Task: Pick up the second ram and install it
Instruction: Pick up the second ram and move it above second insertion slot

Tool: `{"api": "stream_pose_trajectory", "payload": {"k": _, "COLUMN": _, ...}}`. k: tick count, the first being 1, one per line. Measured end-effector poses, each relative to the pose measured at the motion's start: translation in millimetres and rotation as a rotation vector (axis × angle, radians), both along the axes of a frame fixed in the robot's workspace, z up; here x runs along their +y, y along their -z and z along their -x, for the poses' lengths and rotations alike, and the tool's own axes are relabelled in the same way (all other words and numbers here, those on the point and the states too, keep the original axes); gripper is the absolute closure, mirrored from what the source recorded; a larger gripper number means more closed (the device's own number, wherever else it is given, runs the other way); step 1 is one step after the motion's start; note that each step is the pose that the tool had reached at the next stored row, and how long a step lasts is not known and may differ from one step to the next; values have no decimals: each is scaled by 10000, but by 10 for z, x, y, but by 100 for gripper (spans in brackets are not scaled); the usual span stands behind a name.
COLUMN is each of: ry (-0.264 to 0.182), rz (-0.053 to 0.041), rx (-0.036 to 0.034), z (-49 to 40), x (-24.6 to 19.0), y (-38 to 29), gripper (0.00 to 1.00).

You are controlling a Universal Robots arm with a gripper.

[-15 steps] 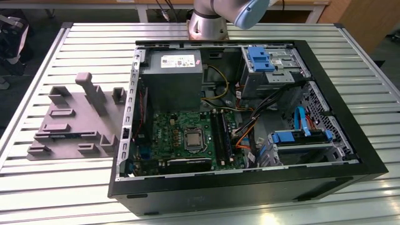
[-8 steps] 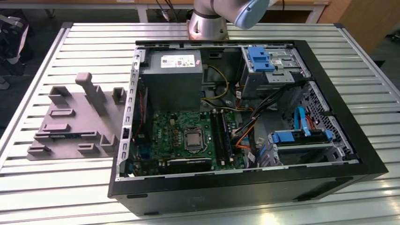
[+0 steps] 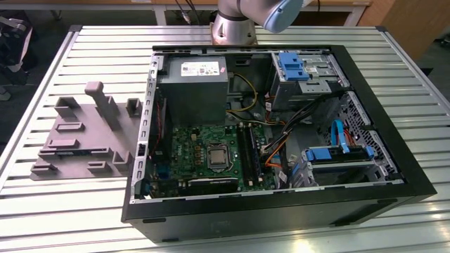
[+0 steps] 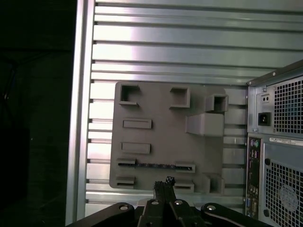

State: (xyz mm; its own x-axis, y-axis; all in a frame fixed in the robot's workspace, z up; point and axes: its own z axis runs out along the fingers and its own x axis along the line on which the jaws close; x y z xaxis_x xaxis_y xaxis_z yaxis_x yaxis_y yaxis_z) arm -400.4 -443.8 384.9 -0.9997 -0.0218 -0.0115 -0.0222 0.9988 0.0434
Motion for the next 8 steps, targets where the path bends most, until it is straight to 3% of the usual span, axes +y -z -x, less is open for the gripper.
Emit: {"api": "stream_pose_trajectory", "payload": {"k": 8, "ry": -93, "rz": 0, "rx": -1, "z": 0, "x": 0, "y": 0, "gripper": 89}}
